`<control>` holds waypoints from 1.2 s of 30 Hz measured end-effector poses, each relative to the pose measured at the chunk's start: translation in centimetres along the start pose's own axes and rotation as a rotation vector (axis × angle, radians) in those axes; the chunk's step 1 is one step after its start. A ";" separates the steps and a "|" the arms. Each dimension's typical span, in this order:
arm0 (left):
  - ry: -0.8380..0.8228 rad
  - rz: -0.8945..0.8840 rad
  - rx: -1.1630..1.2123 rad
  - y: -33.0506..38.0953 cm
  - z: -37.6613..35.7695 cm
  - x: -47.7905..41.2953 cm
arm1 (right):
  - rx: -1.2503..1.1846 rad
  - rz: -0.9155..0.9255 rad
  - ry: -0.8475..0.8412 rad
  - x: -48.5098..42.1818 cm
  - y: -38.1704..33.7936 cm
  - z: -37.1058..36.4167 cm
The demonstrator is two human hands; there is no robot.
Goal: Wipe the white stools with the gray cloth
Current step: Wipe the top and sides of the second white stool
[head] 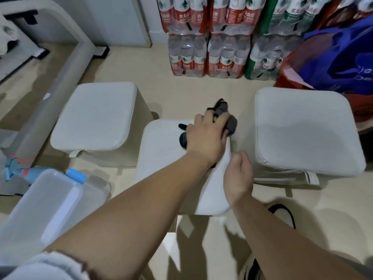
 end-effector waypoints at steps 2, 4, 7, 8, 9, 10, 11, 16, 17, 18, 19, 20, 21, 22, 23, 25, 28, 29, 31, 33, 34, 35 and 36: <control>-0.026 -0.153 -0.001 0.9 -0.4 2.1 | -0.063 -0.092 0.005 0.1 0.3 0.2; -0.052 -0.225 0.031 0.5 -0.1 4.4 | -0.122 -0.159 0.011 0.2 0.5 0.4; -0.081 -0.208 0.080 -0.9 1.2 8.9 | -0.273 -0.280 0.052 0.1 1.3 0.5; -0.107 -0.204 0.115 -1.3 1.6 10.7 | -0.311 -0.320 0.060 0.0 1.6 0.5; -0.145 -0.225 0.148 -1.6 1.8 12.5 | -0.324 -0.329 0.048 -0.2 1.3 0.6; -0.187 -0.287 0.165 -2.0 2.1 14.3 | -0.318 -0.309 0.017 -0.2 0.7 0.4; -0.235 -0.389 0.177 -2.0 2.2 15.6 | -0.289 -0.270 -0.008 -0.5 0.3 0.5; -0.203 -0.409 0.003 -9.2 3.5 11.1 | -0.184 -0.058 -0.038 -1.1 -1.3 0.3; -0.114 -0.165 -0.048 -12.6 4.2 8.8 | -0.176 -0.047 -0.047 -1.2 -1.2 0.2; -0.046 0.118 -0.065 -16.3 5.0 7.4 | -0.173 -0.038 -0.049 -1.2 -1.2 0.1; -0.016 0.372 -0.044 -19.1 5.3 7.6 | -0.174 -0.039 -0.052 -1.3 -1.2 0.1; -0.008 0.505 -0.021 -19.7 5.4 8.6 | -0.178 -0.049 -0.054 -1.5 -0.9 0.1; -0.003 0.497 -0.014 -18.6 5.5 9.7 | -0.190 -0.066 -0.055 -1.6 -0.7 0.0; 0.003 0.386 0.013 -16.3 5.4 10.9 | -0.201 -0.088 -0.056 -1.8 -0.4 -0.1; -0.014 0.207 0.057 -12.9 5.3 12.2 | -0.210 -0.113 -0.055 -2.0 -0.1 -0.1; -0.139 -0.168 0.112 -7.4 4.2 14.7 | -0.220 -0.160 -0.059 -2.5 0.4 -0.3; -0.193 -0.528 0.017 -5.9 3.2 12.1 | -0.244 -0.200 -0.067 -3.0 0.6 -0.6; -0.156 -0.517 -0.048 -6.5 2.9 9.8 | -0.252 -0.201 -0.077 -3.2 0.7 -0.8; -0.024 -0.194 -0.104 -9.4 3.4 4.0 | -0.271 -0.199 -0.109 -3.1 0.7 -1.0; 0.030 0.297 -0.058 -12.2 3.7 0.2 | -0.307 -0.197 -0.141 -3.0 0.8 -1.1; 0.004 0.448 -0.023 -12.0 3.2 -0.7 | -0.318 -0.200 -0.154 -2.9 0.9 -1.1; -0.019 0.474 -0.017 -10.4 2.5 -1.3 | -0.325 -0.204 -0.160 -2.9 1.0 -1.1; -0.022 0.404 -0.017 -8.0 2.0 -1.8 | -0.331 -0.208 -0.158 -3.0 0.9 -1.0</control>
Point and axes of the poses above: each hand's wrist, its own x-axis away from the middle knuckle, its own z-axis out of the back of the hand, y = z × x, the point moved 10 cm from there along -x, towards the middle knuckle, and after that the axes turned 13 degrees about z, right-handed, at the moved point
